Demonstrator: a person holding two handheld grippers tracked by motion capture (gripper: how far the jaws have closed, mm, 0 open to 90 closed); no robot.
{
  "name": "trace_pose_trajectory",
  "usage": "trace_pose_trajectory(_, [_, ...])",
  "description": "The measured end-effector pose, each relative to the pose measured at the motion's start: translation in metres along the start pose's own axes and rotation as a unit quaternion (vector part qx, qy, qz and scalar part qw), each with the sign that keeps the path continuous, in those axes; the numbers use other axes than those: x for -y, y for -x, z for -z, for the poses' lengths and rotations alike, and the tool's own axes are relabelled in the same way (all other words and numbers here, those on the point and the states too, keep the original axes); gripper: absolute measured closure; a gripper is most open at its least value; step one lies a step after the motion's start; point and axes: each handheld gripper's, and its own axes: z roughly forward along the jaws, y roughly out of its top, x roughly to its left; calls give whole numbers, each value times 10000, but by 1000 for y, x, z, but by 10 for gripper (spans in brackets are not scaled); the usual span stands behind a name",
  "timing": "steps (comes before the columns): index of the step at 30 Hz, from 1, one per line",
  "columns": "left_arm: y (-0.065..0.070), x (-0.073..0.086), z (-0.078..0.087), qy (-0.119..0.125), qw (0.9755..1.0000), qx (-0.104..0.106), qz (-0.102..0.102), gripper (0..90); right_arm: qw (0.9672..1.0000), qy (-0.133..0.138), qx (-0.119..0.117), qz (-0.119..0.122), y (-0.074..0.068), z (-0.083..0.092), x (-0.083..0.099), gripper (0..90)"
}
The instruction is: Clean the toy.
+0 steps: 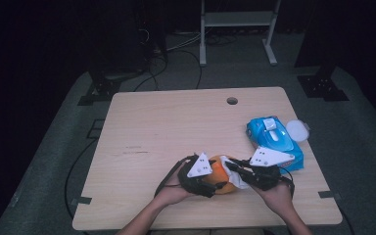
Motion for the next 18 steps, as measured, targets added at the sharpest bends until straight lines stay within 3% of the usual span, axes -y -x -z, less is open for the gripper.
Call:
trace_pose_trajectory(3, [-2, 3, 1, 153, 9996, 219, 53, 249, 9997, -124, 222, -17, 8, 1, 6, 832])
trace_pose_trajectory(5, [-3, 4, 0, 231, 9993, 230, 157, 270, 9991, -179, 365, -106, 17, 2, 13, 832])
trace_pose_trajectory(7, [-3, 5, -3, 207, 9995, 182, 119, 280, 9992, -158, 290, -217, 19, 4, 14, 833])
trace_pose_trajectory(10, [-2, 6, -5, 239, 9994, 176, 188, 280, 9998, -36, 79, -190, 10, 4, 8, 832])
trace_pose_trajectory(12, [-2, 6, -5, 224, 9995, 139, 177, 279, 9996, 95, -211, -164, 0, 2, 3, 831])
trace_pose_trajectory(15, [0, 6, -4, 177, 9997, 120, 97, 279, 9996, 84, -262, 5, -8, 0, -2, 831])
trace_pose_trajectory(18, [2, 6, -3, 162, 9997, 167, -11, 287, 9998, 8, -138, -108, 2, 1, 2, 832])
